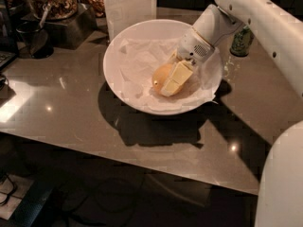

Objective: Pick orange from white bowl

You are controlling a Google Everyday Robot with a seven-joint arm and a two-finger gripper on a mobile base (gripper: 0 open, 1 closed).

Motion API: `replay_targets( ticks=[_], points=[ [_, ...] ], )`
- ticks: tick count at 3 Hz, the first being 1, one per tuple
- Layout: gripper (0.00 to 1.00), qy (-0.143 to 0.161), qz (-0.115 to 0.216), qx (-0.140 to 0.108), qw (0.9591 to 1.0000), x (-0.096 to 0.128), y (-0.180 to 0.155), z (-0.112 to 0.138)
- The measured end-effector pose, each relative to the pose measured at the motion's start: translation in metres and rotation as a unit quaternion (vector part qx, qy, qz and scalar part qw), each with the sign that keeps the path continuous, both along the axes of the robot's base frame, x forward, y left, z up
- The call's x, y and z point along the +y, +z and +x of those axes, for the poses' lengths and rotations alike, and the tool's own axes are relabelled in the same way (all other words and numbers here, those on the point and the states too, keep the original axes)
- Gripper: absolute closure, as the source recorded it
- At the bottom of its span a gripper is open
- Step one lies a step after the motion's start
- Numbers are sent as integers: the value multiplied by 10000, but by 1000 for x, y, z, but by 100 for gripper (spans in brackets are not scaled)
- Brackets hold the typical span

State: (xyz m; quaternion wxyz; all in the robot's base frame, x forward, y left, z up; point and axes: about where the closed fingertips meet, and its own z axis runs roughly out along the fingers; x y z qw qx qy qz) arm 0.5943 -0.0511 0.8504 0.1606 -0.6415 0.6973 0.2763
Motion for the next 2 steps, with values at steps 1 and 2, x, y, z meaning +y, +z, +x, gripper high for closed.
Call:
replay_targets(
  ticks=[1,2],
  points=[
    [64,-12,3,-61,10000,-1,2,-2],
    [87,-8,40,-164,9999,-1,7,-4]
  ],
)
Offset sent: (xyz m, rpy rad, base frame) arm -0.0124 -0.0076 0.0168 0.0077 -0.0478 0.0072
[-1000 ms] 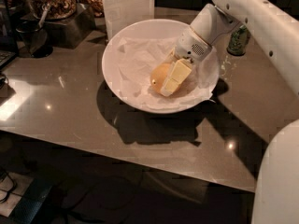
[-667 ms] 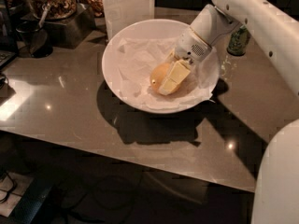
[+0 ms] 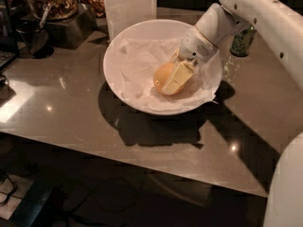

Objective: Pick orange from white bowl

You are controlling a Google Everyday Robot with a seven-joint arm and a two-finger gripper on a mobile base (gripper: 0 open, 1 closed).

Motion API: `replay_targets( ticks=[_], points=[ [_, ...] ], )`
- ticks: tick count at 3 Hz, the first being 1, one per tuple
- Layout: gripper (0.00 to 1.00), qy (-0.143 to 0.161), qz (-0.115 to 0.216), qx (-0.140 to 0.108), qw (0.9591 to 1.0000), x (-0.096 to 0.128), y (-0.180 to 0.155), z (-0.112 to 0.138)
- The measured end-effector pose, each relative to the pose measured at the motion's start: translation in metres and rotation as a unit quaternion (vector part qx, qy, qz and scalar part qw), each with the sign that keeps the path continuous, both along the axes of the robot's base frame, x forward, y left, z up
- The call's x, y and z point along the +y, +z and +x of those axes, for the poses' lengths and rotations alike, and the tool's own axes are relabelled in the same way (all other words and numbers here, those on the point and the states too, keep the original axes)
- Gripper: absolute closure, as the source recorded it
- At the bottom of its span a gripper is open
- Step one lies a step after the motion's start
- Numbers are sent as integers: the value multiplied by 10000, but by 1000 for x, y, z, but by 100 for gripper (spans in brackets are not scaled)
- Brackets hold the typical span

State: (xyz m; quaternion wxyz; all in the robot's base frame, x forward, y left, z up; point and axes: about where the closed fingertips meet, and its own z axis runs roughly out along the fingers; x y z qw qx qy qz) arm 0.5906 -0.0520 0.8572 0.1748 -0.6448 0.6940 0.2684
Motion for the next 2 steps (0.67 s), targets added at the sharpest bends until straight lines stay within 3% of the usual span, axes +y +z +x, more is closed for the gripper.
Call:
replay_targets(
  ticks=[1,2],
  points=[
    [100,105,272,-448,9986,1,35,-4],
    [100,221,500,-1030,9932,1,79,-19]
  ],
)
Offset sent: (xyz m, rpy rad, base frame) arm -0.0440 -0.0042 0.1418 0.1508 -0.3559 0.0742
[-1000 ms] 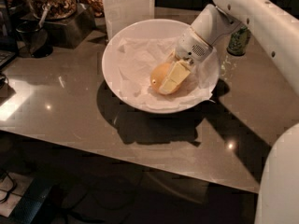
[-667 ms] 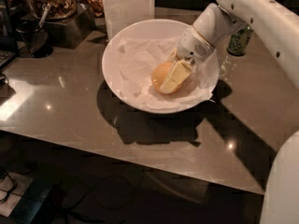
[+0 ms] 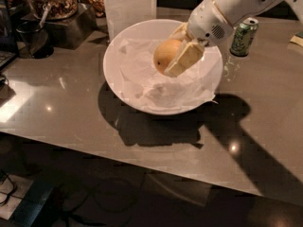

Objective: Pick orange from white bowl

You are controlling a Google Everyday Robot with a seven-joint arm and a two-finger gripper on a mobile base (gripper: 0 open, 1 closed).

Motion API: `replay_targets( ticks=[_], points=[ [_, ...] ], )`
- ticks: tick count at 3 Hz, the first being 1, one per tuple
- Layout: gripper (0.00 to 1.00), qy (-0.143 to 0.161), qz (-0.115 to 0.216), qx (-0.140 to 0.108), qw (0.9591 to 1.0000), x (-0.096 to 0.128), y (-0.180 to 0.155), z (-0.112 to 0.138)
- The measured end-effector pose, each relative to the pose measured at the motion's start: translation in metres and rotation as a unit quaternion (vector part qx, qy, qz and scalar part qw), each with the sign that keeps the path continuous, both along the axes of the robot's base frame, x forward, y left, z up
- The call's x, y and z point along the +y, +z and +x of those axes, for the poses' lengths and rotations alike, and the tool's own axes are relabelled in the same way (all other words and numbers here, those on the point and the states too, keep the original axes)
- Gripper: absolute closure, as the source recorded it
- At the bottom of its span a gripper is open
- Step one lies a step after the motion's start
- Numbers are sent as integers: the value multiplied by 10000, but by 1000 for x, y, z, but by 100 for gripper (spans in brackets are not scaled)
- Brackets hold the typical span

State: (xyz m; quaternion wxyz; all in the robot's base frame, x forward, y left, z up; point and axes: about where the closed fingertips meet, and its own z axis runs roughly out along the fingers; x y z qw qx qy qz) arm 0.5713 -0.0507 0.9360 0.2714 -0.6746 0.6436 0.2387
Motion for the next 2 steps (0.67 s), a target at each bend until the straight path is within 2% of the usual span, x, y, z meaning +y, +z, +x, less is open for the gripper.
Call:
replay_targets(
  ticks=[1,2],
  points=[
    [100,-207,36,-555,9982,-11,42,-25],
    [100,-611,25,-891,9941,-31,66,-50]
  ],
)
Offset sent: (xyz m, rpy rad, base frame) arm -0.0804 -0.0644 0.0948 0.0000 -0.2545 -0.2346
